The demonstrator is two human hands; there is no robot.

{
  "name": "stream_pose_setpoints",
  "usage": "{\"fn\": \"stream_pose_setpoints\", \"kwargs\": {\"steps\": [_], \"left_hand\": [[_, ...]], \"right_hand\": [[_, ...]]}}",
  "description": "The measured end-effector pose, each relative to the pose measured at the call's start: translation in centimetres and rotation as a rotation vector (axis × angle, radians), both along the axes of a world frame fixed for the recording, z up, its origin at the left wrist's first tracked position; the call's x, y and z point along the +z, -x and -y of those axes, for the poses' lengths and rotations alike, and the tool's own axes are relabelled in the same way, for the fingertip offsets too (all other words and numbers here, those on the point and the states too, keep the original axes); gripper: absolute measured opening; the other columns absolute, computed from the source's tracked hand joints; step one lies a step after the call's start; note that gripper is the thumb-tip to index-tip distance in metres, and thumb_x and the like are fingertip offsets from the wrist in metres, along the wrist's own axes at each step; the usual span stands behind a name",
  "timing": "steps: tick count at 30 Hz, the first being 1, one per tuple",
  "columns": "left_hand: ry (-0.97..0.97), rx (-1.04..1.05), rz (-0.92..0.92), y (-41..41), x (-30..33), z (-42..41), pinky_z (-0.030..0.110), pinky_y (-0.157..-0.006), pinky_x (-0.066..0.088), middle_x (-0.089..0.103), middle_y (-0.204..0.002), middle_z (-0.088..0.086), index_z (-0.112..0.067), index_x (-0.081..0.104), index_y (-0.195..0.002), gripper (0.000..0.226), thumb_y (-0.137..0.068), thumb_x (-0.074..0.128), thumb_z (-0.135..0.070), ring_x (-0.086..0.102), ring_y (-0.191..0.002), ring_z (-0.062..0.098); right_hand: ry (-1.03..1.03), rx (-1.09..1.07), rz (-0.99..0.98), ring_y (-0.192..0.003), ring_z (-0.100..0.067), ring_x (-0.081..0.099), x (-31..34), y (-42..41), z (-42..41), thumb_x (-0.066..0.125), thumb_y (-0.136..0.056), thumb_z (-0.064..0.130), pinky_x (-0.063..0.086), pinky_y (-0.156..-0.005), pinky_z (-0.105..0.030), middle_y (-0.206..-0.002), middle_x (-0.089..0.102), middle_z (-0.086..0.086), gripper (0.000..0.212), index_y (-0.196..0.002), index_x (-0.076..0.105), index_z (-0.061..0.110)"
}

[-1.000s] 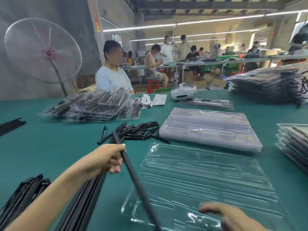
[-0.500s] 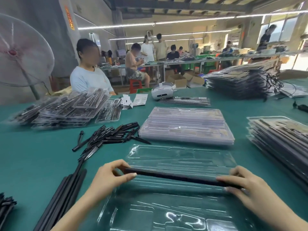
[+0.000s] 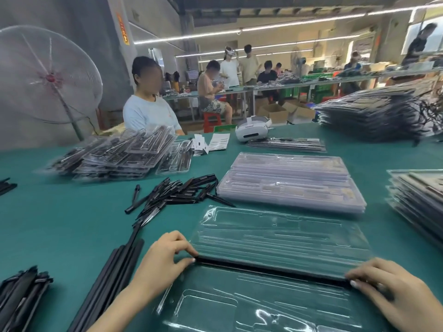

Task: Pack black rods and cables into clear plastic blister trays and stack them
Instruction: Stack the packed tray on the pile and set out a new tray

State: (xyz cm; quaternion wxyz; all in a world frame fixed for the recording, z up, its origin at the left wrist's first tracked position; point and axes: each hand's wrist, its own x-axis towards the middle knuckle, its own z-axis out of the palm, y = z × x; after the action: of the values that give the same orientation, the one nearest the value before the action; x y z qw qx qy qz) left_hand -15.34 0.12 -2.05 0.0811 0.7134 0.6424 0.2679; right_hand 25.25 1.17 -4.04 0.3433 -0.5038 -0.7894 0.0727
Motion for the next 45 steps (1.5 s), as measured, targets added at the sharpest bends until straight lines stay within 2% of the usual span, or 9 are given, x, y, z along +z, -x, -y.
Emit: {"fn": "stream_pose_setpoints", "kwargs": {"steps": [3,7,13,17,25,29,32,33,45], "left_hand": [[-0.027,-0.019,-0.027,0.3,-0.2,0.0,0.017,-0.077,0.041,0.053,-0.085,-0.019,-0.032,0.072,-0.076,0.016,-0.081,0.075,-0.016,0.052,-0.086,0.0],[-0.115,-0.087,-0.234,0.4,-0.1,0.3,0.02,-0.069,0.043,0.055,-0.079,-0.018,-0.031,0.076,-0.077,0.025,-0.075,0.077,-0.006,0.049,-0.076,0.002],[-0.25,-0.279,-0.599,0.6,0.3,0.8,0.018,-0.055,0.042,0.06,-0.074,-0.017,-0.033,0.077,-0.077,0.027,-0.06,0.073,-0.013,0.049,-0.066,0.003],[-0.21,0.062,-0.185,3.5,0.6,-1.9,0.029,-0.076,0.044,0.064,-0.084,-0.01,-0.025,0.076,-0.078,0.028,-0.08,0.06,-0.002,0.056,-0.084,0.008],[0.17,0.473,-0.755,8.1,-0.9,-9.4,0.03,-0.096,0.036,0.049,-0.129,0.0,-0.017,0.044,-0.132,0.033,-0.1,0.038,-0.024,0.044,-0.124,0.018],[0.176,0.59,-0.641,7.9,-0.9,-10.9,0.032,-0.093,0.04,0.059,-0.122,0.004,-0.012,0.048,-0.12,0.03,-0.098,0.048,-0.033,0.055,-0.115,0.022],[0.189,0.61,-0.571,8.0,-0.4,-11.1,0.033,-0.093,0.04,0.059,-0.117,0.007,-0.016,0.061,-0.113,0.025,-0.096,0.053,-0.034,0.055,-0.112,0.025],[0.181,0.598,-0.591,7.9,-0.3,-11.1,0.034,-0.092,0.04,0.058,-0.115,0.007,-0.019,0.065,-0.108,0.023,-0.096,0.053,-0.034,0.054,-0.111,0.026],[-0.034,0.545,-0.031,6.6,0.5,-10.5,0.042,-0.088,0.039,0.06,-0.111,0.021,0.0,0.055,-0.113,0.022,-0.091,0.054,0.0,0.053,-0.103,0.035]], "right_hand": [[0.043,-0.023,-0.002,-0.079,0.007,0.054,-0.4,-0.3,-0.2,0.082,-0.07,0.022,0.042,-0.065,-0.009,-0.083,0.059,0.027,0.031,-0.073,0.066,0.048],[-0.059,-0.002,-0.041,-0.076,0.005,0.05,-0.3,0.3,-0.1,0.041,-0.087,0.066,0.041,-0.062,-0.011,-0.079,0.055,0.024,0.035,-0.072,0.065,0.045],[-0.345,0.076,0.197,-0.068,-0.006,0.035,-1.5,0.3,-0.8,0.023,-0.098,0.034,0.034,-0.052,-0.019,-0.085,0.043,0.016,0.057,-0.067,0.069,0.023],[-0.321,0.086,0.187,-0.068,-0.005,0.038,-1.7,0.5,-0.8,0.02,-0.098,0.032,0.036,-0.052,-0.018,-0.077,0.054,0.008,0.061,-0.072,0.074,0.021],[-0.281,0.058,0.131,-0.07,-0.002,0.042,-1.0,1.1,-0.4,0.015,-0.099,0.036,0.04,-0.061,-0.015,-0.086,0.046,0.015,0.064,-0.077,0.073,0.022],[-0.217,0.064,0.165,-0.072,0.001,0.044,-0.7,1.1,0.1,0.019,-0.1,0.043,0.041,-0.058,-0.012,-0.084,0.052,0.014,0.06,-0.081,0.073,0.025],[-0.138,0.052,0.168,-0.074,0.0,0.047,0.0,0.8,0.5,0.069,-0.081,0.02,0.043,-0.054,-0.014,-0.083,0.057,0.012,0.008,-0.083,0.073,0.027],[-0.076,0.038,0.164,-0.076,0.001,0.048,-0.2,0.6,0.4,0.078,-0.07,0.006,0.044,-0.054,-0.015,-0.084,0.057,0.014,0.027,-0.085,0.072,0.028],[0.112,0.067,-0.066,-0.089,0.002,0.057,-0.4,0.3,1.1,0.057,-0.09,0.02,0.04,-0.076,-0.009,-0.098,0.056,0.023,0.023,-0.093,0.065,0.042]]}}
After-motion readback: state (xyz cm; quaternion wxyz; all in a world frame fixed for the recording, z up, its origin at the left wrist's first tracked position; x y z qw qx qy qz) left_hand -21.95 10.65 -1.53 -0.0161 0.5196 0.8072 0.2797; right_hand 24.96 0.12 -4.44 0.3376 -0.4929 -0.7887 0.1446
